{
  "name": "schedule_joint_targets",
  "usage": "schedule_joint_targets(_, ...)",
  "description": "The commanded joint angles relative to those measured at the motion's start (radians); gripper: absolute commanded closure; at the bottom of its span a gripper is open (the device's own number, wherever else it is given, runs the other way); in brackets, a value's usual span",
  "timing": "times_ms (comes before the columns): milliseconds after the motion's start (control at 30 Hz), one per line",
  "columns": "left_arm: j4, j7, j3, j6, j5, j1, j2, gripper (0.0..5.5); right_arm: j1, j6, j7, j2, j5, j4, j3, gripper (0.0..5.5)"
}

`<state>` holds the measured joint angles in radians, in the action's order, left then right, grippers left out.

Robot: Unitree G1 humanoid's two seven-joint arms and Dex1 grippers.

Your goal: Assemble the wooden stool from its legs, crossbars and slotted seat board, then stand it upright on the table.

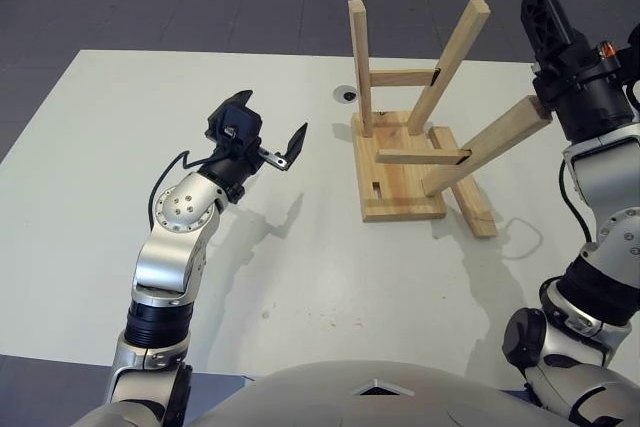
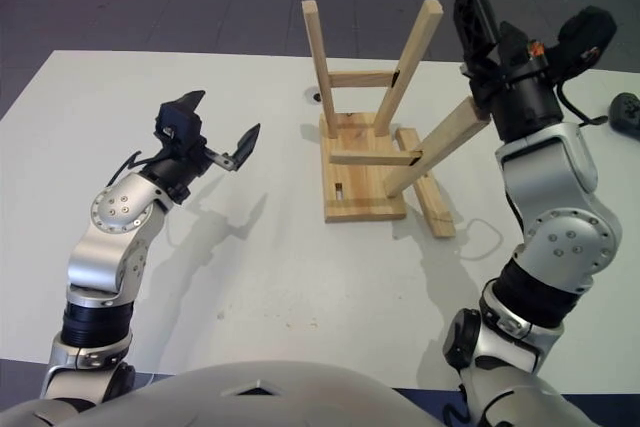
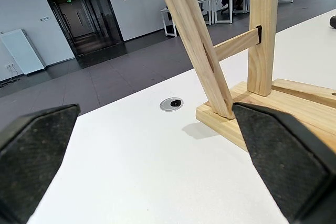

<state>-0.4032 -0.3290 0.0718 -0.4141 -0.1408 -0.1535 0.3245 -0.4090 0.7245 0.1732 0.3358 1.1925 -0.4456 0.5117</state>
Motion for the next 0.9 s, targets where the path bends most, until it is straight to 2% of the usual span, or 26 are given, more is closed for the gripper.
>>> schedule_joint_targets(33, -0.008, -0.002, 0.004, -0.009, 0.010, 0.007, 0.003, 0.10, -0.046, -0.081, 0.025, 0.038, -0.006, 0.035, 0.065, 0.11)
schedule_joint_targets(133, -0.006, 0.002, -0.007, -0.010, 0.005, 0.006, 0.002, 0.10, 0.056, -0.074, -0.054, 0.098, -0.017, 0.050, 0.100, 0.11)
schedule_joint_targets(267, -0.012, 0.038, -0.065, -0.032, -0.033, 0.005, -0.030, 0.10, 0.327, 0.072, -0.387, 0.187, 0.133, 0.107, 0.146, 0.11)
schedule_joint_targets(400, 0.005, 0.067, -0.101, -0.035, -0.027, -0.007, -0.035, 0.10, 0.559, 0.156, -0.615, 0.246, 0.133, 0.205, 0.171, 0.11)
schedule_joint_targets(633, 0.018, 0.063, -0.105, -0.037, -0.021, -0.019, -0.025, 0.10, 0.686, 0.034, -0.765, 0.280, -0.171, 0.183, -0.013, 0.11)
schedule_joint_targets(800, 0.018, 0.055, -0.089, -0.034, -0.009, -0.017, -0.021, 0.10, 0.674, -0.097, -0.710, 0.271, -0.472, 0.184, -0.194, 0.11)
schedule_joint_targets(900, 0.025, 0.050, -0.081, -0.030, -0.005, -0.021, -0.022, 0.10, 0.650, -0.099, -0.643, 0.261, -0.585, 0.213, -0.260, 0.11)
